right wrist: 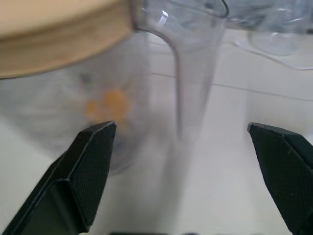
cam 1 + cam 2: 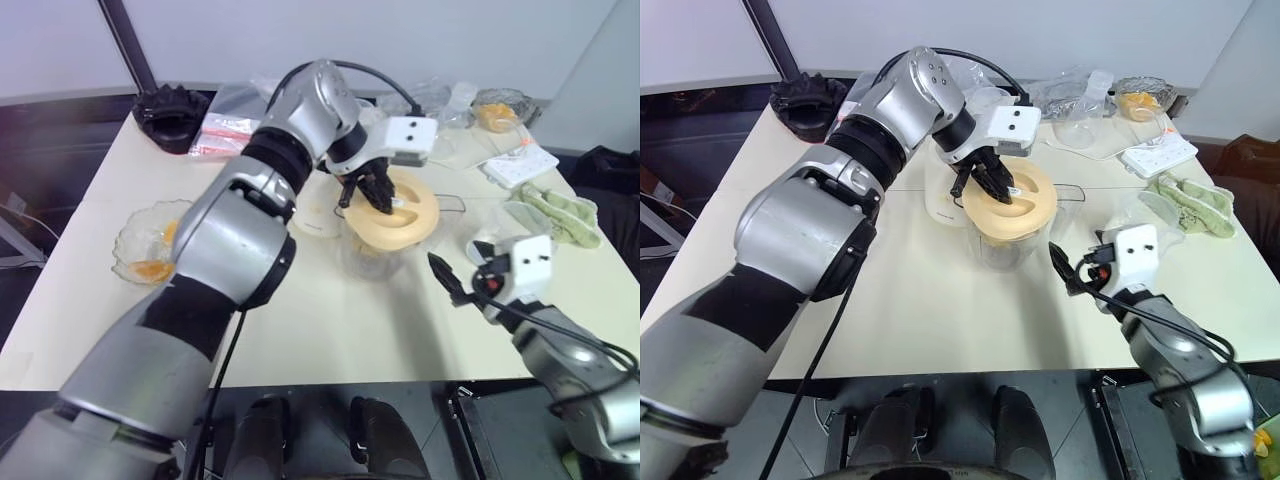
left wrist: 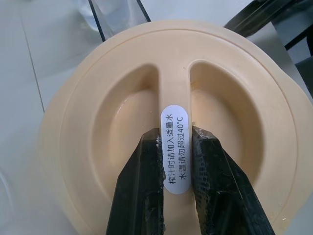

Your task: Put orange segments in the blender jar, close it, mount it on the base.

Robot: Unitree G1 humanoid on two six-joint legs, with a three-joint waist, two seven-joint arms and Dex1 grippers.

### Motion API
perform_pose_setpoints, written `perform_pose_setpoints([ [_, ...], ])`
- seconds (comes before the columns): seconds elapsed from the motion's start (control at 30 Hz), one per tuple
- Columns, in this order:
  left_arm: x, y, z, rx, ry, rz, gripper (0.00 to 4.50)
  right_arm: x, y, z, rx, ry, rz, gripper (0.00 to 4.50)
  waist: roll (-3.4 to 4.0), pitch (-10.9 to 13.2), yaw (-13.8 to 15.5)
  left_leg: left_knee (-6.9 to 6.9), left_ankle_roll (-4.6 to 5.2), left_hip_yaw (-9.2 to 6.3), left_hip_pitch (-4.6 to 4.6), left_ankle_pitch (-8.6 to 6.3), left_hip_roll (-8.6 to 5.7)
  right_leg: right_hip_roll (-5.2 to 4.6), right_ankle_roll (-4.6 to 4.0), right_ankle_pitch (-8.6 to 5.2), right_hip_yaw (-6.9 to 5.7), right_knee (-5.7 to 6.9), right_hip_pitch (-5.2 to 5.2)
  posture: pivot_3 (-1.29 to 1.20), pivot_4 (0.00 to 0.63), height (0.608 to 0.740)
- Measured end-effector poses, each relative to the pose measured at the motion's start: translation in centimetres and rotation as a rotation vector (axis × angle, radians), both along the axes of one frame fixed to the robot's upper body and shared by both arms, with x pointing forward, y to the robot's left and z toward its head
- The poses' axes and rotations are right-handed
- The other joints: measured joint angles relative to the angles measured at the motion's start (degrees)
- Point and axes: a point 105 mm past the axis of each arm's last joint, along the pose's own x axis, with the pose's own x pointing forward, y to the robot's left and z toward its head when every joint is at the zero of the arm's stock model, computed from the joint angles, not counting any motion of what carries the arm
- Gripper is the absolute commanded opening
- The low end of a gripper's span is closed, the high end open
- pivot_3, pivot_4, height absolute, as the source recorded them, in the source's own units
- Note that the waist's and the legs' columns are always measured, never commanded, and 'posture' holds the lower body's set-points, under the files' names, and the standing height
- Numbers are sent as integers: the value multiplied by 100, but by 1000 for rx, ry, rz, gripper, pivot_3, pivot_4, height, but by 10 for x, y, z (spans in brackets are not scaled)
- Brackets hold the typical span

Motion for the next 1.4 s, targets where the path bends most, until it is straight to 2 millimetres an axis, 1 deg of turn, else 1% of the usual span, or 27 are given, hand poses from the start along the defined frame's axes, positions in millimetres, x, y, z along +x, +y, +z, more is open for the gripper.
perform_pose_setpoints([
  [0.1, 0, 0, 0, 0, -1, -2, 234, 20, 0, -4, -2, -28, -23, 4500, 6, -3, 4, 0, 0, -2, -2, 0, -2, 0, 0, 0, 0, 1, 1, 0, 150, 740],
  [0.33, 2, 7, -2, 2, 9, 7, 234, 32, 8, -7, -1, -51, 0, 4500, 6, -5, -54, 0, 1, -3, 7, 0, 0, 6, 0, 1, 0, 10, 1, 0, 150, 740],
  [0.5, -1, 8, -3, 13, 10, -33, 234, 41, 9, -13, -23, -58, -27, 4500, 8, -6, -66, -1, 1, -9, 25, 0, 2, 10, -1, 1, 0, 14, 16, 0, 150, 740],
  [0.6, -2, 9, -3, 14, 14, -48, 234, 43, 13, -14, -18, -64, -28, 3684, 8, -6, -84, -3, 1, -8, 23, 0, 3, 9, 0, 0, 0, 12, 16, 0, 150, 740],
  [0.63, -3, 9, -3, 16, 13, -60, 234, 43, 15, -13, -15, -69, -23, 3246, 8, -6, -84, -3, 1, -8, 22, 0, 2, 10, 1, 0, 0, 12, 15, 0, 150, 740],
  [0.7, -4, 7, -3, 18, 9, -76, 234, 45, 19, -10, -3, -86, -12, 2175, 8, -6, -90, -4, 1, -9, 20, 0, 2, 9, 2, -1, 0, 12, 15, 0, 150, 740],
  [0.77, -4, 7, -3, 15, 11, -78, 234, 46, 16, -8, -2, -91, -24, 1062, 8, -6, -77, -4, 1, -9, 20, 0, 1, 8, 3, -1, 0, 11, 16, 0, 150, 740],
  [0.8, -5, 6, -4, 13, 13, -79, 234, 46, 16, -9, -4, -90, -26, 890, 8, -6, -69, -4, 1, -10, 20, 0, 1, 8, 3, -1, 0, 10, 17, 0, 150, 740],
  [1.0, -3, 7, -6, -6, 24, -66, 234, 47, 15, -8, -11, -91, -29, 916, 10, -7, -39, -4, 1, -10, 21, 0, 0, 8, 3, -1, 0, 10, 18, 0, 150, 740],
  [1.2, 2, 2, -8, -102, 46, -2, 234, 47, 9, -9, -11, -79, -50, 916, 12, -10, 12, -2, 1, -14, 24, 0, -2, 4, 3, -1, -1, 7, 30, 0, 150, 740],
  [1.4, 3, -1, -8, -129, 70, 40, 234, 46, 8, -12, -9, -70, -60, 916, 13, -10, 9, -1, 1, -14, 25, 0, -9, -4, 3, -2, -1, 1, 35, 0, 150, 740],
])
